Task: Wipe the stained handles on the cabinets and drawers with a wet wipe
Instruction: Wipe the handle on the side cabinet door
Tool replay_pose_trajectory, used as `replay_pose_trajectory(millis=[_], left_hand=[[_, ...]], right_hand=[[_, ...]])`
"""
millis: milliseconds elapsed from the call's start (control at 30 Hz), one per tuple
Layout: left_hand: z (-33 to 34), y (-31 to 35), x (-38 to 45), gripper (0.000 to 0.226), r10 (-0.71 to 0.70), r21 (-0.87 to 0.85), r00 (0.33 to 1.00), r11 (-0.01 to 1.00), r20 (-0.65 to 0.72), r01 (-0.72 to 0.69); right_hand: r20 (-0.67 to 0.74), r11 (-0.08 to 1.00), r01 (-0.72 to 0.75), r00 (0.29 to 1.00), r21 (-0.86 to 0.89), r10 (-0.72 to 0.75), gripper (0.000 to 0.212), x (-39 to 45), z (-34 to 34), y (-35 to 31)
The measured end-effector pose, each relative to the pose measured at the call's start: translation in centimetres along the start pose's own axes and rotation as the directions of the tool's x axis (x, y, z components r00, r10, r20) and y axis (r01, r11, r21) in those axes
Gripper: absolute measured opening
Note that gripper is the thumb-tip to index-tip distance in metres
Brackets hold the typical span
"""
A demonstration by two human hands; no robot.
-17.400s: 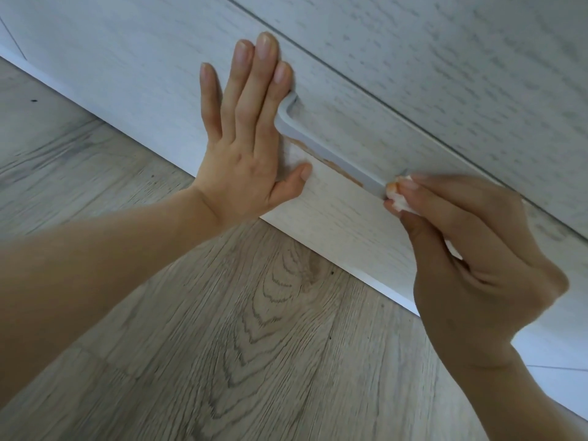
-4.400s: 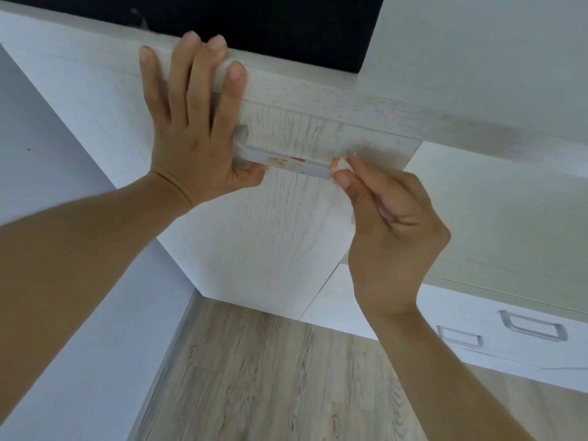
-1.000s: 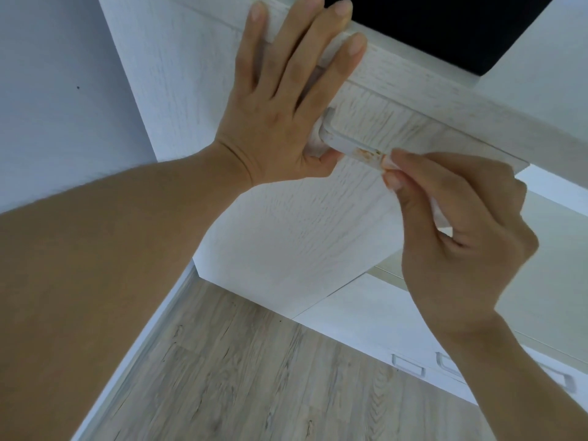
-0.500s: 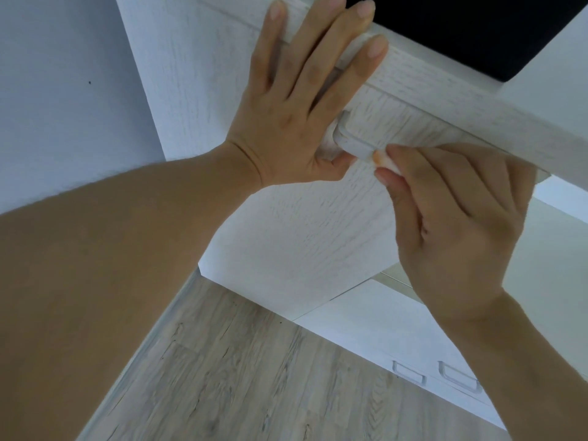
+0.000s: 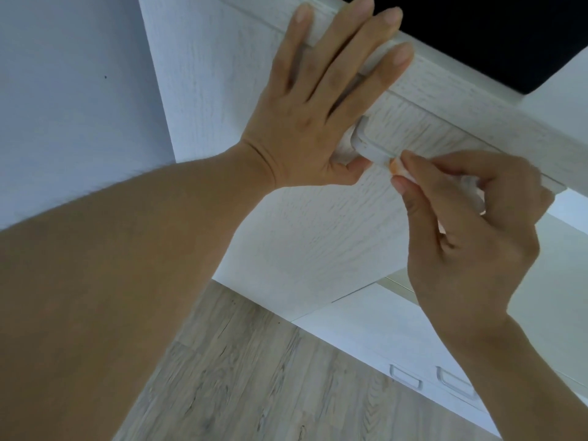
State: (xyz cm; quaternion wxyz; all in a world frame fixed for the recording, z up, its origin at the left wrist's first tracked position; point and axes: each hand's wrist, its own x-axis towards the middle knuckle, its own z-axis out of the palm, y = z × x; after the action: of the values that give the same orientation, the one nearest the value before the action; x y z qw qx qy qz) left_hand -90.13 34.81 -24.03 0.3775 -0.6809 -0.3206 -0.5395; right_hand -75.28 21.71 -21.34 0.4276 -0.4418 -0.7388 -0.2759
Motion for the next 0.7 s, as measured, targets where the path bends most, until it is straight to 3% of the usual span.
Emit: replay_pose_trajectory(millis=[400,700], left_hand=[[-0.1,0.0,0.1,0.067,0.014,-0.018,1.0,1.0,-0.007,-0.014],[0.1,-0.1,0.0,0.071,0.014,-0.005,1.0,1.0,-0.002,-0.014]], right_hand=[[-0.016,0.997,-0.072,0.997,0.026,0.072,0.013,0.3,0.4,-0.9],[-0.016,0.969,-0.212,0.976,0.129,0.216,0.016,0.3,-0.2,-1.4]])
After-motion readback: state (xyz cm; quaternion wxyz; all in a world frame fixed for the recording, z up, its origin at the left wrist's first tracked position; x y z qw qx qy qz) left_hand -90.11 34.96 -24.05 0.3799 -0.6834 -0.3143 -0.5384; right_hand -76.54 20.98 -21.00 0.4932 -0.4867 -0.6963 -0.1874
